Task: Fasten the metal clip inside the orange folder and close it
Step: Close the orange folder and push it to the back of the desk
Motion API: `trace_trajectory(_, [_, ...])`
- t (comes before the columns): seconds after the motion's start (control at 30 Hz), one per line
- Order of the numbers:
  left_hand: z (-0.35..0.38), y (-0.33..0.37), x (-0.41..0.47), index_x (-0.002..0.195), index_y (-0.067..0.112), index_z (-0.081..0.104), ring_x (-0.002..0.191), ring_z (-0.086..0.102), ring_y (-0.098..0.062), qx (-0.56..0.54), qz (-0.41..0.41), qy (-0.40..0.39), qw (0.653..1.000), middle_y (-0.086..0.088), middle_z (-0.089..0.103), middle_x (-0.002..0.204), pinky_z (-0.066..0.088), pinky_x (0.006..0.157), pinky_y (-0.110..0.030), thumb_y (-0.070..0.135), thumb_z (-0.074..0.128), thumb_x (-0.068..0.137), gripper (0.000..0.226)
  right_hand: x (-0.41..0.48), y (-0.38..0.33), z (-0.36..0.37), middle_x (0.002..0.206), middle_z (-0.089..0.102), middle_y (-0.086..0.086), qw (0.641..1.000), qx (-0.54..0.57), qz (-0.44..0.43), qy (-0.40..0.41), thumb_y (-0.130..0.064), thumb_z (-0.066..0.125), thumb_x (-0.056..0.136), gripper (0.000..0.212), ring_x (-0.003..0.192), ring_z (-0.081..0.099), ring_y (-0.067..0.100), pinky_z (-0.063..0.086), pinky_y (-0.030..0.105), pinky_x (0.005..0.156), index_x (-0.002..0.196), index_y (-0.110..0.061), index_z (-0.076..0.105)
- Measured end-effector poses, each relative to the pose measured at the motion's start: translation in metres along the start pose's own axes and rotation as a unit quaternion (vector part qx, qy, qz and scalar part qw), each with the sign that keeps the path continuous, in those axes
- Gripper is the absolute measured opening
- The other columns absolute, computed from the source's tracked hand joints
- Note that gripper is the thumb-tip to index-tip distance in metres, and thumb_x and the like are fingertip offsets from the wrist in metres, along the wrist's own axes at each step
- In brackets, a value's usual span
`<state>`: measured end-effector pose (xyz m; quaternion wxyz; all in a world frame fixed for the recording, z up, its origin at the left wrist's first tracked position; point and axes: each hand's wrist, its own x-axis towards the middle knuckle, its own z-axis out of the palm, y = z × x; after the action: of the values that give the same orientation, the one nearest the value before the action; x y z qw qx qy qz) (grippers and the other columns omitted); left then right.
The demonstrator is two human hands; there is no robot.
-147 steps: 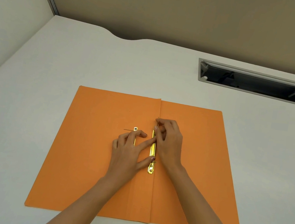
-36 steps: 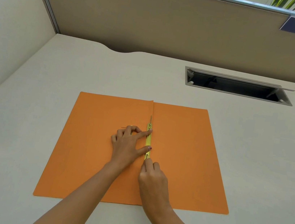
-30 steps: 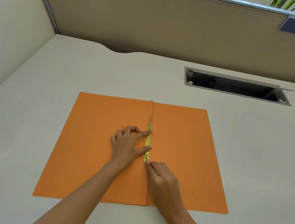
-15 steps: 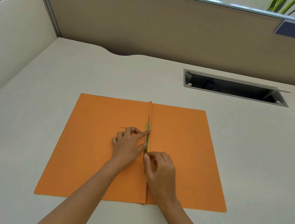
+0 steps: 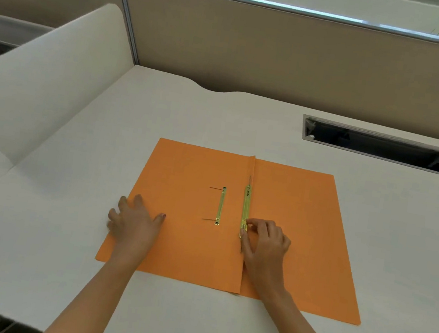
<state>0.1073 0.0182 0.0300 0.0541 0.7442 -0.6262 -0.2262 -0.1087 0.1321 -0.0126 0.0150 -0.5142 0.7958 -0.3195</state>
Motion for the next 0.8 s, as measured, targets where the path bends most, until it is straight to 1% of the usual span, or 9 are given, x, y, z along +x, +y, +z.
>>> trace_trajectory(0.13, [-0.011,-0.009,-0.009,0.142,0.007,0.027,0.125,0.031,-0.045,-0.040,-0.050,0.039,0.997,-0.023,0.029,0.141,0.034,0.102,-0.053,0.038,0.065,0.084,0.075,0.000,0.000,0.000,0.099,0.062,-0.005,1.000,0.004,-0.004,0.000,-0.028,0.067,0.086,0.019,0.093,0.055,0.018,0.023,0.028,0.081,0.104,-0.022,0.064])
trace_trajectory(0.3, [-0.026,-0.013,0.000,0.140,0.002,0.030,0.125,0.037,-0.047,-0.132,-0.085,0.032,0.987,-0.025,0.037,0.139,0.034,0.102,-0.054,0.028,0.065,0.087,0.069,0.001,0.000,0.000,0.098,0.062,-0.004,1.000,0.003,-0.004,-0.003,-0.027,0.066,0.087,0.017,0.092,0.055,0.018,0.023,0.027,0.079,0.103,-0.021,0.064])
trace_trajectory(0.4, [-0.038,-0.026,0.010,0.135,-0.002,0.040,0.127,0.042,-0.041,-0.175,-0.074,0.015,0.982,-0.023,0.048,0.137,0.035,0.103,-0.047,0.027,0.060,0.090,0.057,0.001,0.000,-0.001,0.097,0.062,-0.003,1.000,0.007,0.000,-0.004,-0.027,0.066,0.086,0.017,0.092,0.055,0.018,0.024,0.026,0.079,0.102,-0.020,0.064])
trace_trajectory(0.47, [-0.049,-0.035,0.014,0.127,0.004,0.057,0.123,0.049,-0.036,-0.224,-0.047,0.010,0.973,-0.018,0.057,0.131,0.038,0.103,-0.042,0.023,0.057,0.091,0.040,0.001,-0.001,-0.002,0.098,0.062,-0.003,1.000,0.015,0.002,-0.008,-0.027,0.066,0.087,0.017,0.093,0.054,0.018,0.025,0.027,0.080,0.103,-0.020,0.064])
trace_trajectory(0.53, [-0.062,-0.042,0.014,0.112,0.013,0.068,0.107,0.061,-0.032,-0.312,-0.018,-0.002,0.950,-0.015,0.067,0.117,0.048,0.094,-0.043,0.018,0.056,0.090,0.026,0.001,-0.001,-0.003,0.098,0.062,-0.003,1.000,0.025,0.003,-0.013,-0.026,0.065,0.087,0.017,0.093,0.053,0.017,0.028,0.028,0.081,0.103,-0.020,0.064])
trace_trajectory(0.57, [-0.070,-0.043,0.013,0.108,0.014,0.070,0.096,0.065,-0.029,-0.368,-0.005,-0.020,0.929,-0.014,0.070,0.110,0.052,0.085,-0.041,0.016,0.056,0.090,0.024,0.001,-0.001,-0.004,0.099,0.062,-0.002,0.999,0.028,0.003,-0.015,-0.026,0.065,0.087,0.018,0.094,0.053,0.018,0.030,0.029,0.081,0.104,-0.019,0.064])
trace_trajectory(0.63, [-0.087,-0.040,0.009,0.106,0.013,0.072,0.080,0.066,-0.019,-0.464,0.015,-0.075,0.882,-0.008,0.072,0.099,0.050,0.070,-0.032,0.019,0.061,0.088,0.021,0.000,0.000,-0.005,0.099,0.062,-0.002,0.999,0.040,0.007,-0.019,-0.024,0.066,0.087,0.017,0.094,0.054,0.018,0.030,0.029,0.080,0.103,-0.018,0.065])
trace_trajectory(0.73, [-0.106,-0.027,-0.001,0.106,0.018,0.073,0.077,0.067,-0.013,-0.525,0.061,-0.148,0.836,0.002,0.075,0.098,0.051,0.067,-0.027,0.033,0.066,0.084,0.027,0.002,0.000,-0.009,0.099,0.063,-0.001,0.996,0.082,0.025,-0.031,-0.018,0.067,0.087,0.014,0.094,0.056,0.018,0.031,0.029,0.081,0.101,-0.017,0.067])
trace_trajectory(0.8, [-0.110,-0.014,-0.010,0.110,0.023,0.071,0.083,0.067,-0.013,-0.539,0.108,-0.181,0.816,0.005,0.074,0.105,0.054,0.069,-0.027,0.039,0.063,0.084,0.032,0.004,0.001,-0.014,0.097,0.065,-0.001,0.989,0.133,0.040,-0.041,-0.015,0.067,0.087,0.012,0.093,0.059,0.017,0.041,0.030,0.084,0.099,-0.015,0.069])
